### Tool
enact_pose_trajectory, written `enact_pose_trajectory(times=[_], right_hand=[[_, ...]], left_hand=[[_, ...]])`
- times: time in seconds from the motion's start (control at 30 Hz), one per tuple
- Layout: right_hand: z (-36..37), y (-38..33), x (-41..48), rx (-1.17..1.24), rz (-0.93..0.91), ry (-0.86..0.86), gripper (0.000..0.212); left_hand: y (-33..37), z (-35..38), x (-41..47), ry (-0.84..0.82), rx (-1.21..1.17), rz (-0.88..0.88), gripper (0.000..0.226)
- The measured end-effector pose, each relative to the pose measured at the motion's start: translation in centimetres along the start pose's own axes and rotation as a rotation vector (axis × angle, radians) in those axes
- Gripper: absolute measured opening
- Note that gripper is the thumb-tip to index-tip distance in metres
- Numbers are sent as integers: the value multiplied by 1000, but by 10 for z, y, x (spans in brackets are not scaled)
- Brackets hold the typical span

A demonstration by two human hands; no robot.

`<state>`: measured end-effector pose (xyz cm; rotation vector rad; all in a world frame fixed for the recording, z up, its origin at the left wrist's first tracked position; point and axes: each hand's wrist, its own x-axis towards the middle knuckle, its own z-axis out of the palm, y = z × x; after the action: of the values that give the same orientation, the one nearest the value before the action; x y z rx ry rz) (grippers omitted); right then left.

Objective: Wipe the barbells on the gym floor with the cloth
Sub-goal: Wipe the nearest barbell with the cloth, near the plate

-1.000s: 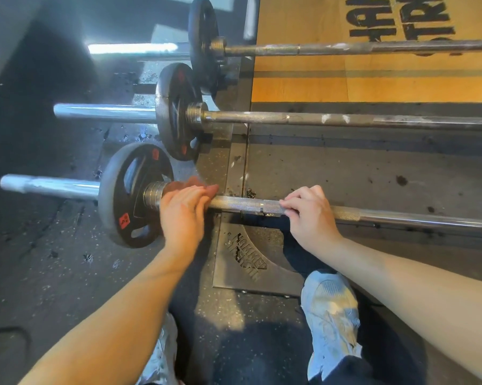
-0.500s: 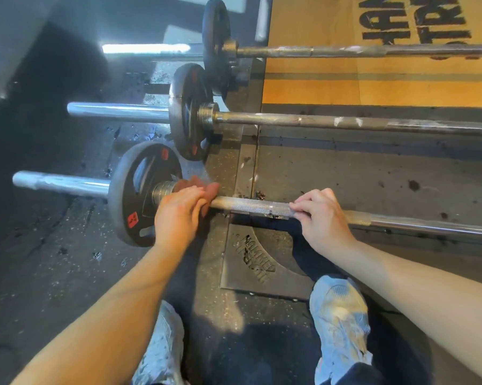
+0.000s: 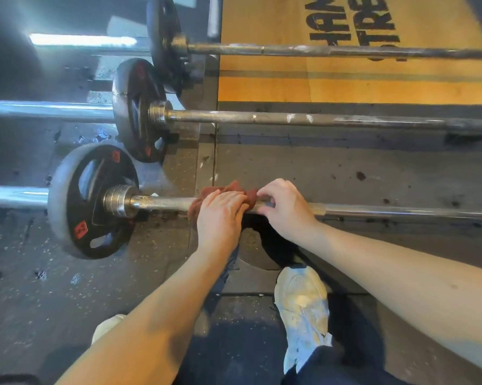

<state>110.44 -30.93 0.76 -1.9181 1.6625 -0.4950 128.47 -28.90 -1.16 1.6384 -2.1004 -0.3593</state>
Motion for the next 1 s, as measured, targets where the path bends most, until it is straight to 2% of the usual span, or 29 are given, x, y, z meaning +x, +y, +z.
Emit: enact_pose_trajectory(times=[0.1, 0.2, 0.3, 0.4, 0.57, 0.73, 0.9, 1.0], right_hand=[[-7, 4, 0, -34, 30, -12, 23], [-14, 8, -3, -51, 54, -19, 24], [-22, 15, -10, -84, 23, -12, 15], [-29, 26, -15, -113, 5, 0, 13], [-34, 33, -15, -129, 9, -12, 14], [-27, 32, -16, -118, 6, 10, 16], [-24, 30, -16, -102, 16, 26, 17], [-23, 29, -14, -92, 13, 32, 17]], left_hand=[[-21, -21, 1, -20, 57, 63, 18], [-63, -57, -10, 8, 84, -3, 16], [-100, -85, -17, 0, 99, -101, 19], [-74, -65, -12, 71, 62, -127, 24], [11, 8, -3, 97, -46, -13, 18], [-25, -8, -11, 77, 2, 103, 26], [-95, -57, -32, 131, 104, -98, 28], [-127, -73, -39, 172, 72, -165, 30]])
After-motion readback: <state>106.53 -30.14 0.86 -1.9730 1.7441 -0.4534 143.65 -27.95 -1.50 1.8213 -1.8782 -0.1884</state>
